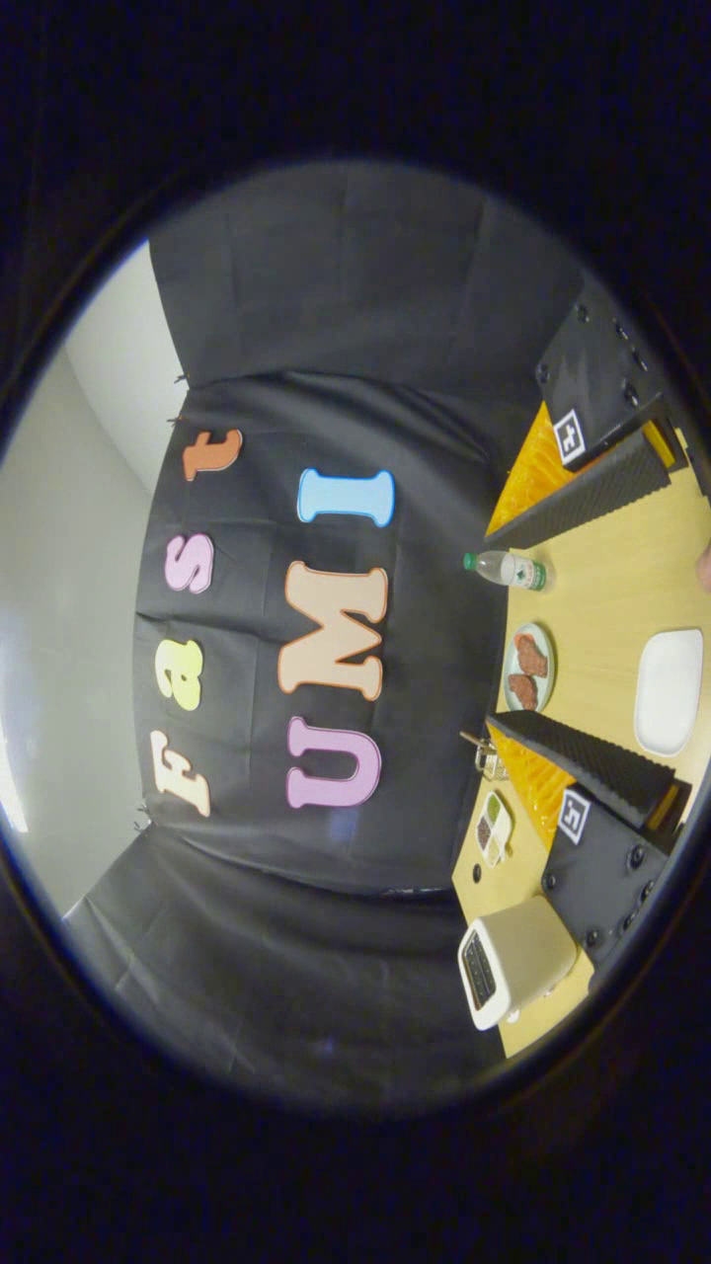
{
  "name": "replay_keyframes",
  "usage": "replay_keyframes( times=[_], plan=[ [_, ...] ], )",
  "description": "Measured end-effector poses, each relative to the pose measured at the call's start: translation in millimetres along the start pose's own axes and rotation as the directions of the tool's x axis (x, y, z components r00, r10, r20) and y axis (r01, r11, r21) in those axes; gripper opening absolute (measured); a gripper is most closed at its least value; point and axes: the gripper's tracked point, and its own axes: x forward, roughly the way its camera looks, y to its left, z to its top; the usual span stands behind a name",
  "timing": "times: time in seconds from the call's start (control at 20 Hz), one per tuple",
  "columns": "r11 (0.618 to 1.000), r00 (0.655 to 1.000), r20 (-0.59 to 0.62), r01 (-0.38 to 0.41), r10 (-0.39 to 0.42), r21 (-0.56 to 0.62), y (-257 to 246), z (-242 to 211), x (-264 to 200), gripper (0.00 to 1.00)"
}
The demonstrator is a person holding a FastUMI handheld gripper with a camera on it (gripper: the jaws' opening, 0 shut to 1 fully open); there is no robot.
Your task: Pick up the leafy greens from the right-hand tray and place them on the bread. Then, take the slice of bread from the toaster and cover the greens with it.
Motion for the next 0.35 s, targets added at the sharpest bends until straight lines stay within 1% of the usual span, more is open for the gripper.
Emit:
replay_keyframes(
  times=[0.2, 0.35],
  plan=[
    [1.0, 1.0, -0.031, 0.007, -0.006, 0.021, -5.9, -8.1, -3.7, 1.0],
    [1.0, 0.999, -0.03, 0.015, -0.015, 0.021, -9.9, -7.2, -4.2, 1.0]
  ],
)
